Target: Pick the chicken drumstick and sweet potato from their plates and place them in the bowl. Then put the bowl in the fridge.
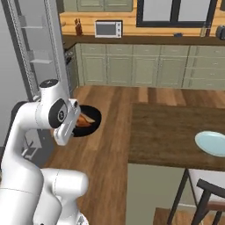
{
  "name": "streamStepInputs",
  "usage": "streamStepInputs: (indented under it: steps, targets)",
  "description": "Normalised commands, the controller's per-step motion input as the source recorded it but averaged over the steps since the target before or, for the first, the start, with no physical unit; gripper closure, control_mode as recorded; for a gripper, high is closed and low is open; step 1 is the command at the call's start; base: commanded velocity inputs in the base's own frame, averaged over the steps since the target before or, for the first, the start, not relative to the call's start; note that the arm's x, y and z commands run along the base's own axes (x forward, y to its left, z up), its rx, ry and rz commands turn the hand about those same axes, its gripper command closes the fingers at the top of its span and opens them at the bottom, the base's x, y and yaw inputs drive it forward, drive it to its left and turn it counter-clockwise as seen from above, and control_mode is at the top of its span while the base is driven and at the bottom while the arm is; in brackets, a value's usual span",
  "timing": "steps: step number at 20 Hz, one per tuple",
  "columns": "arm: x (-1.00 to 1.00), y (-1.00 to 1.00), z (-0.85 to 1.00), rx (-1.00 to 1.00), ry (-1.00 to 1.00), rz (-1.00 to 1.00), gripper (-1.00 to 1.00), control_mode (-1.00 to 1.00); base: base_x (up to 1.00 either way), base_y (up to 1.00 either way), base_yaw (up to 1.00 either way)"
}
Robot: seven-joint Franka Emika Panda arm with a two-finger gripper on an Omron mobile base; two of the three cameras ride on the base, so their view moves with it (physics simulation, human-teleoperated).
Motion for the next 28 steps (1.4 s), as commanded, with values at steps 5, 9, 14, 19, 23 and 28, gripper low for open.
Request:
streamStepInputs:
  steps: [5, 9, 14, 19, 23, 28]
  targets:
    - [0.00, 0.00, 0.00, 0.00, 0.00, 0.00, 1.00, 1.00, 0.76, 0.00, 0.00]
    - [0.00, 0.00, 0.00, 0.00, 0.00, 0.00, 1.00, 1.00, 1.00, 0.00, 0.00]
    - [0.00, 0.00, 0.00, 0.00, 0.00, 0.00, 1.00, 1.00, 1.00, 0.00, 0.00]
    - [0.00, 0.00, 0.00, 0.00, 0.00, 0.00, 1.00, 1.00, 1.00, 0.00, 0.01]
    - [0.00, 0.00, 0.00, 0.00, 0.00, 0.00, 1.00, 1.00, 1.00, 0.00, 0.01]
    - [0.00, 0.00, 0.00, 0.00, 0.00, 0.00, 1.00, 1.00, 0.54, 0.10, 0.18]
